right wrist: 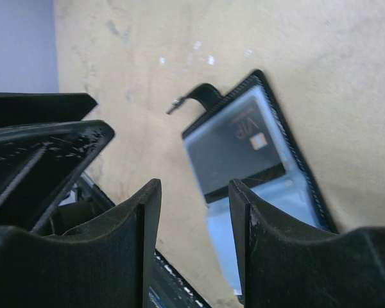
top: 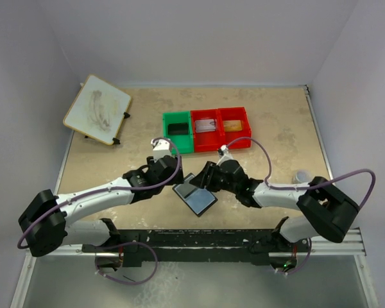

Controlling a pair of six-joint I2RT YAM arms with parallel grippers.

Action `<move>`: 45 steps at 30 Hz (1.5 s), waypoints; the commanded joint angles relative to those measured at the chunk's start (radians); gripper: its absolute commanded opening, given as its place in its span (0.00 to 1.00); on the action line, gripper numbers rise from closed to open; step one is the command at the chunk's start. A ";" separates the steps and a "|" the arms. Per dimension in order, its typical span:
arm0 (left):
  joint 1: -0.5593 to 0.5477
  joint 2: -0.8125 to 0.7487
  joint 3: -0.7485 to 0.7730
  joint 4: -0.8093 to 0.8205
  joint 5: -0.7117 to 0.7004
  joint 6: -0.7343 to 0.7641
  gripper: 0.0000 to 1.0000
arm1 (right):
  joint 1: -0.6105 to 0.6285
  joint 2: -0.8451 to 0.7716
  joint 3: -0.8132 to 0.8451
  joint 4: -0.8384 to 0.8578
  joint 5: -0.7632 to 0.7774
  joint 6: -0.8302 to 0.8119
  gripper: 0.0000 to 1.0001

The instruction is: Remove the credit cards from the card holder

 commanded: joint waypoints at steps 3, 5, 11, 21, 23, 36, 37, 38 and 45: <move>0.004 -0.069 0.008 0.033 -0.031 -0.014 0.72 | -0.002 -0.017 0.048 0.023 -0.008 -0.022 0.49; 0.004 -0.063 0.009 0.034 -0.023 -0.014 0.72 | -0.002 0.010 0.035 0.059 -0.027 -0.009 0.49; 0.005 -0.045 0.017 0.043 0.025 0.003 0.71 | -0.002 0.083 -0.011 0.098 -0.034 0.042 0.46; 0.004 0.047 0.017 0.120 0.221 0.070 0.61 | -0.005 0.182 -0.074 0.176 0.001 0.139 0.42; 0.004 0.064 0.016 0.134 0.257 0.087 0.59 | -0.008 0.205 -0.092 0.210 -0.003 0.158 0.42; 0.004 0.221 0.069 0.099 0.178 0.175 0.45 | -0.026 0.262 -0.108 0.274 -0.014 0.176 0.34; 0.005 0.238 0.077 0.100 0.179 0.177 0.42 | -0.029 0.265 -0.108 0.277 -0.018 0.174 0.34; 0.004 0.253 0.081 0.099 0.173 0.175 0.39 | -0.031 0.268 -0.107 0.280 -0.023 0.172 0.33; 0.004 0.320 0.089 0.086 0.128 0.137 0.26 | -0.033 0.275 -0.117 0.296 -0.026 0.178 0.32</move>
